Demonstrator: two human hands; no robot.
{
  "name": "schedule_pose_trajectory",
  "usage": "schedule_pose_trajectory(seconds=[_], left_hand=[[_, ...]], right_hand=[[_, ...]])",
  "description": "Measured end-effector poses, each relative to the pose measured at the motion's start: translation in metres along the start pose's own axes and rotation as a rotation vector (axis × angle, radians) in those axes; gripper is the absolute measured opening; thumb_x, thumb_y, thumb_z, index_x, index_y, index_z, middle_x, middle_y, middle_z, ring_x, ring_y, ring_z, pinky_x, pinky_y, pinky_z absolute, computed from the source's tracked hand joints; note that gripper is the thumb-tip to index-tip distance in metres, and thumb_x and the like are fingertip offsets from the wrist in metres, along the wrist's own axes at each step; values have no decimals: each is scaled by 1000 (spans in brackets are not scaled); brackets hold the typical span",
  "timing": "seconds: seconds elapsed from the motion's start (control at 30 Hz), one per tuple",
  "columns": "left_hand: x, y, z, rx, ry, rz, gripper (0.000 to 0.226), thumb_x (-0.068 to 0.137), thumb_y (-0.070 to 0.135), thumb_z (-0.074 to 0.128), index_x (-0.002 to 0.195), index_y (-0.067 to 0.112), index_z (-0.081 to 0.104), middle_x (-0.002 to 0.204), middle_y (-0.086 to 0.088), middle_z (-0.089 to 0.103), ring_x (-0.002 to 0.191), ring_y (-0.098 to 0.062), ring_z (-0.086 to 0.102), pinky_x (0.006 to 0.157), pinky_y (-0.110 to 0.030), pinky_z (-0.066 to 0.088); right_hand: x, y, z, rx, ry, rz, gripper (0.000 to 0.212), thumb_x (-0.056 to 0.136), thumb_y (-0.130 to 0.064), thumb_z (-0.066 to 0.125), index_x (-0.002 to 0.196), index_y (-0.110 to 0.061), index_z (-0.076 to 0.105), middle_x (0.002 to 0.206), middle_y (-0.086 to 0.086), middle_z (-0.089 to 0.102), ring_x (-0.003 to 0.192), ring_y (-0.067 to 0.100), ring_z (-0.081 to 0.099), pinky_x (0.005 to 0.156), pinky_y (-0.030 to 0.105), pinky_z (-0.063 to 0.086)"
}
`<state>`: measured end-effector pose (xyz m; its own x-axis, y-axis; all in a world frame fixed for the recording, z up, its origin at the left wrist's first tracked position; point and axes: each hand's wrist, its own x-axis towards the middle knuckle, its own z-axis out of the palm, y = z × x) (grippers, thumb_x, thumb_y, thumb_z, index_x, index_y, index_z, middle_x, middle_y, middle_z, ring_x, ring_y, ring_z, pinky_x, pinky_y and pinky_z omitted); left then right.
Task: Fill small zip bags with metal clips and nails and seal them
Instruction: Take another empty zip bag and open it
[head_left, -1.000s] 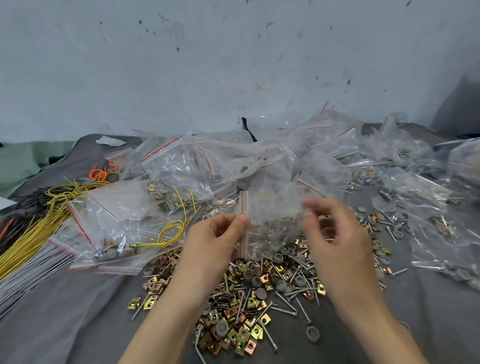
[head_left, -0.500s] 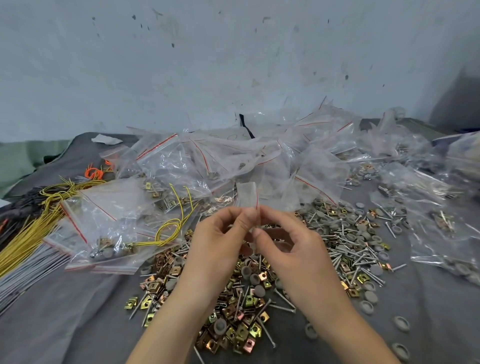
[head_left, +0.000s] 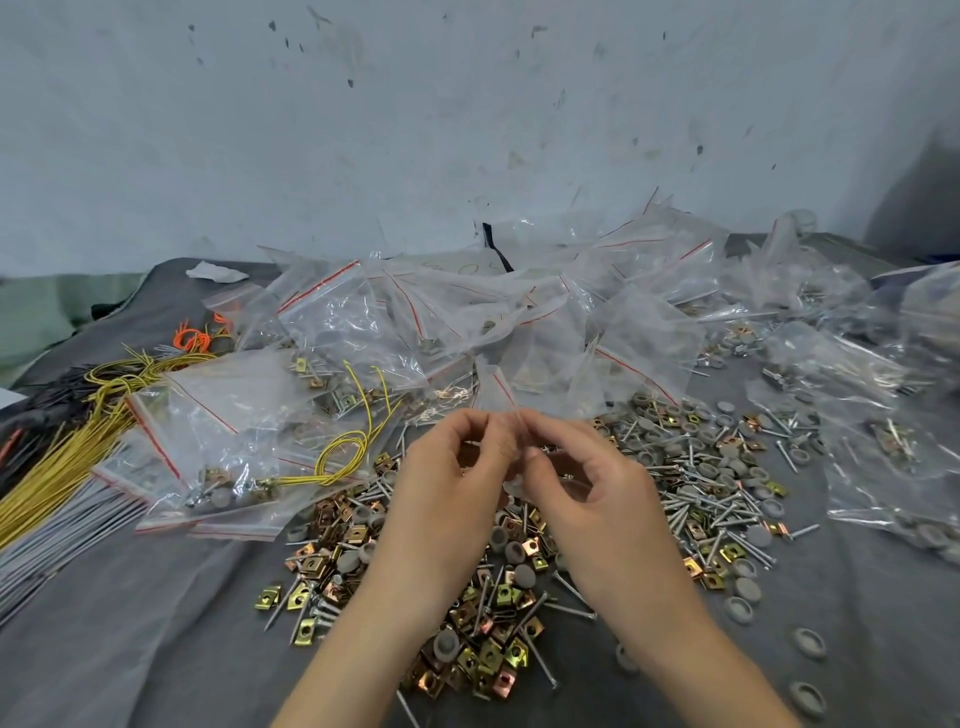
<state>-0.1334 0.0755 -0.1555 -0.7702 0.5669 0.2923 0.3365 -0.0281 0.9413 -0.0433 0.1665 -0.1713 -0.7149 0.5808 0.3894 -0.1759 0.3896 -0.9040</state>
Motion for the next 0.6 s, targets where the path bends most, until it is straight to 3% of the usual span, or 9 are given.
schedule_pose_trajectory(seconds=[0.17,0.27,0.43,0.6], left_hand=[[-7,-1,3,223,18,109,16,95,33,57,83,26,64,73,21,68,60,4,59,54,-8,39],[-6,-2,2,308,61,138,16,93,35,55,79,28,58,70,24,63,54,4,53,50,-9,35],[-4,-6,-1,327,185,112,13,91,35,57,78,31,55,76,22,65,64,0,60,56,-12,42],[-6,-1,12,187,188,106,9,90,22,63,88,28,57,84,20,66,73,1,64,62,-11,46]], right_hand=[[0,1,-2,-110,123,21,10,93,-31,65,97,-31,75,88,-16,72,82,6,69,74,31,57],[1,1,-7,-174,188,19,8,93,-34,66,91,-31,73,81,-14,71,75,8,67,68,29,54],[3,-3,-14,-199,304,1,5,92,-31,66,88,-31,69,79,-11,70,72,10,67,69,39,56],[-4,-7,-1,-353,306,-134,8,89,-29,65,96,-28,62,88,-15,64,79,2,62,68,20,49]])
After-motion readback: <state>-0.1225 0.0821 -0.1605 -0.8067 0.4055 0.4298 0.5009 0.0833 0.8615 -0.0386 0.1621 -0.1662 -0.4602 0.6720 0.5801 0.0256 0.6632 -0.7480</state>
